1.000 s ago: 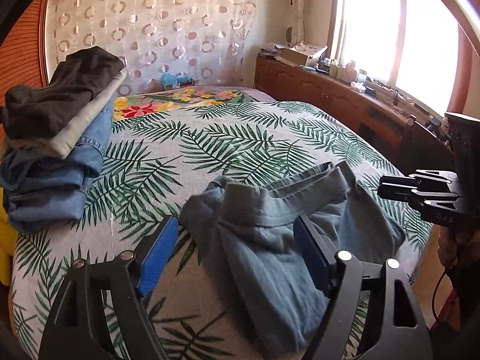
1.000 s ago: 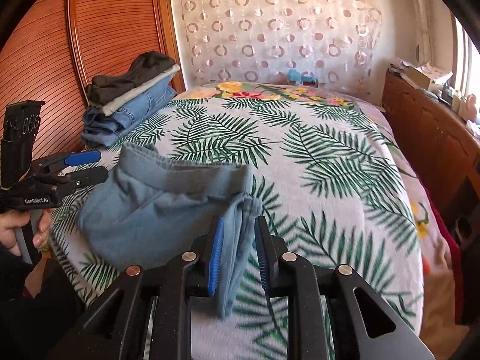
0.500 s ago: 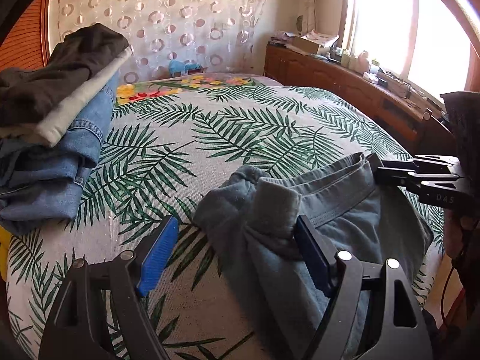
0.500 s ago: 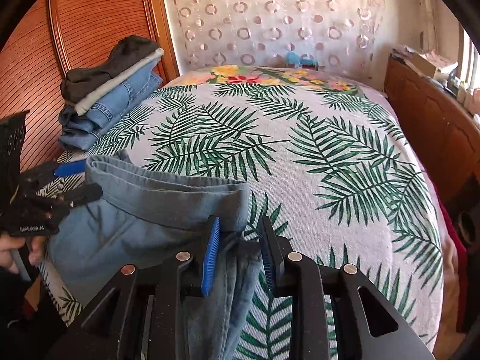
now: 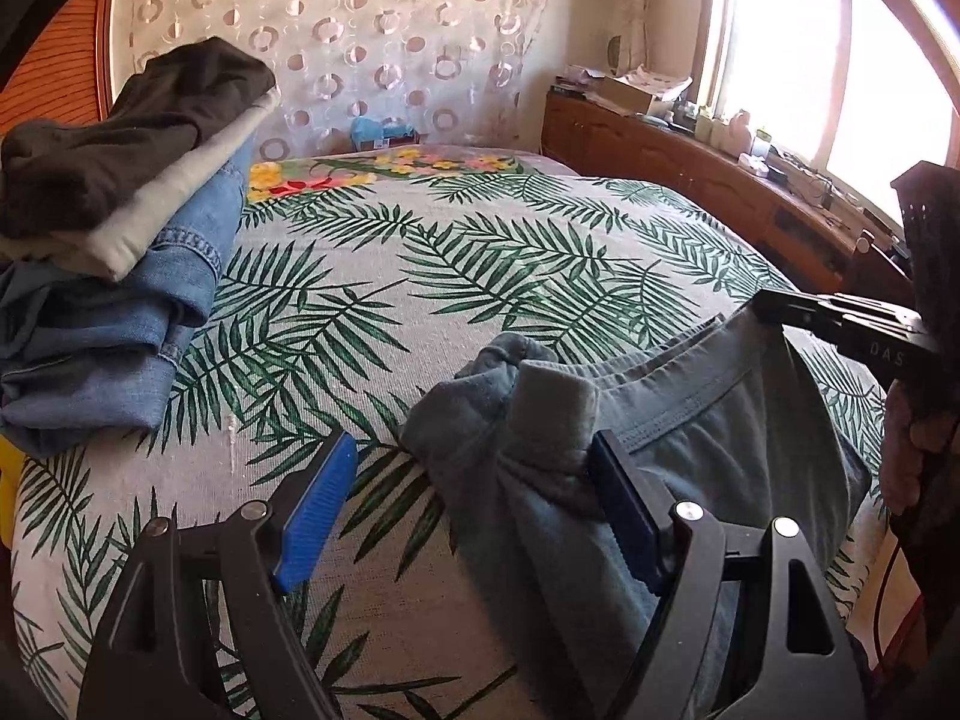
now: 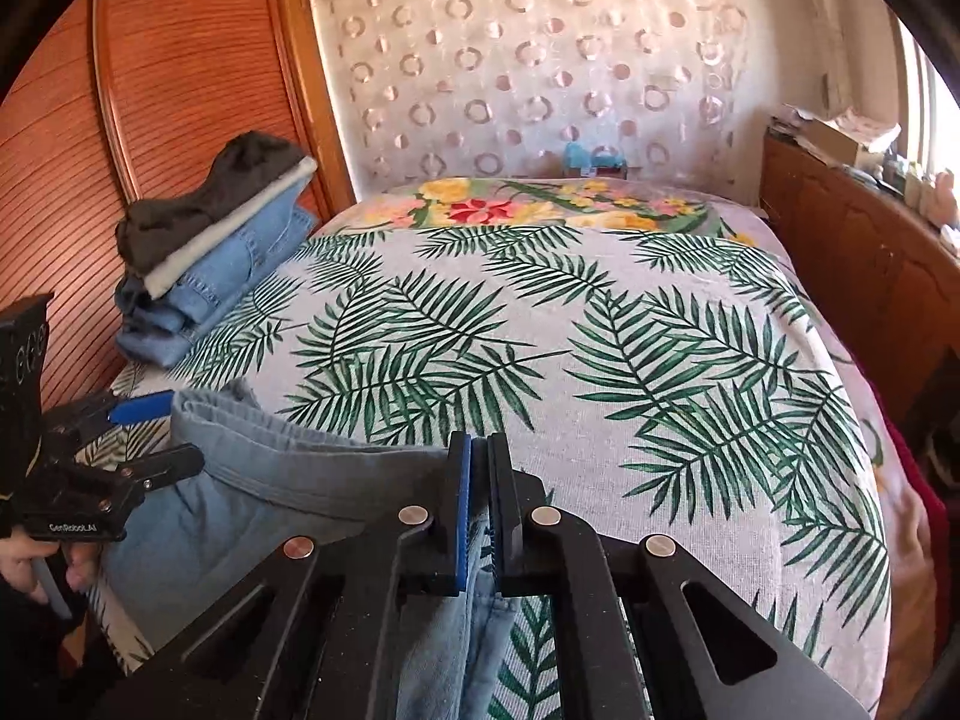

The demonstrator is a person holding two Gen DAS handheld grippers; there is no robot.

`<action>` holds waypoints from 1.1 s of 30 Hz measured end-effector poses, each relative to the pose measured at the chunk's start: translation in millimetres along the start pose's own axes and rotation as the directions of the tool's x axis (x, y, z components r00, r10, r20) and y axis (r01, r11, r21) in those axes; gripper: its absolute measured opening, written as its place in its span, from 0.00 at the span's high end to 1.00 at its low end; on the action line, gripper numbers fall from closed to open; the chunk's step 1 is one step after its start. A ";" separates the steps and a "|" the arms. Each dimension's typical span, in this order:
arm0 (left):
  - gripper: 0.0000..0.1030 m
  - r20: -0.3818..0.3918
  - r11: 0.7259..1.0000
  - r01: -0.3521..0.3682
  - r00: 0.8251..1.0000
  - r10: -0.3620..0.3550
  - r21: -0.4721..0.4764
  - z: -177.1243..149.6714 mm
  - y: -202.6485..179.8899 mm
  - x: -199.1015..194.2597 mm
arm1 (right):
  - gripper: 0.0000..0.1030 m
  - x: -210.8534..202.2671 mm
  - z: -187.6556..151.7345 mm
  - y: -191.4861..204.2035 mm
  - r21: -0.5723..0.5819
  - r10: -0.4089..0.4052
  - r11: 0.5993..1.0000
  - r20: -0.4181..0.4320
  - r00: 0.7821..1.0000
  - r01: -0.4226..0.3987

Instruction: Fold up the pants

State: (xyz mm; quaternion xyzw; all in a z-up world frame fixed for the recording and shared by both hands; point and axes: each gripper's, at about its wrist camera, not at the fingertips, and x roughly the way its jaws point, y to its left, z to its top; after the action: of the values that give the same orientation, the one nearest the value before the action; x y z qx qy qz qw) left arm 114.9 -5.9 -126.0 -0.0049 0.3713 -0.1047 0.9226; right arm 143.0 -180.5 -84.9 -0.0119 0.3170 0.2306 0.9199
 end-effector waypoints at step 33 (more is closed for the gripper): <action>0.22 -0.064 0.999 0.030 0.997 -0.032 -0.032 -1.7 4.5 11.4 | 0.55 -10.4 -33.4 18.2 -0.023 -0.058 0.998 -0.110 0.992 0.056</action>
State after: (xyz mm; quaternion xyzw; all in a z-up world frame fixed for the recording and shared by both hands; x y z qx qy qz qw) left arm 122.7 -3.6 -135.4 -0.0217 0.4024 -0.1133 0.9082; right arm 108.7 -174.2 -103.2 -0.0431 0.3648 0.2066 0.9069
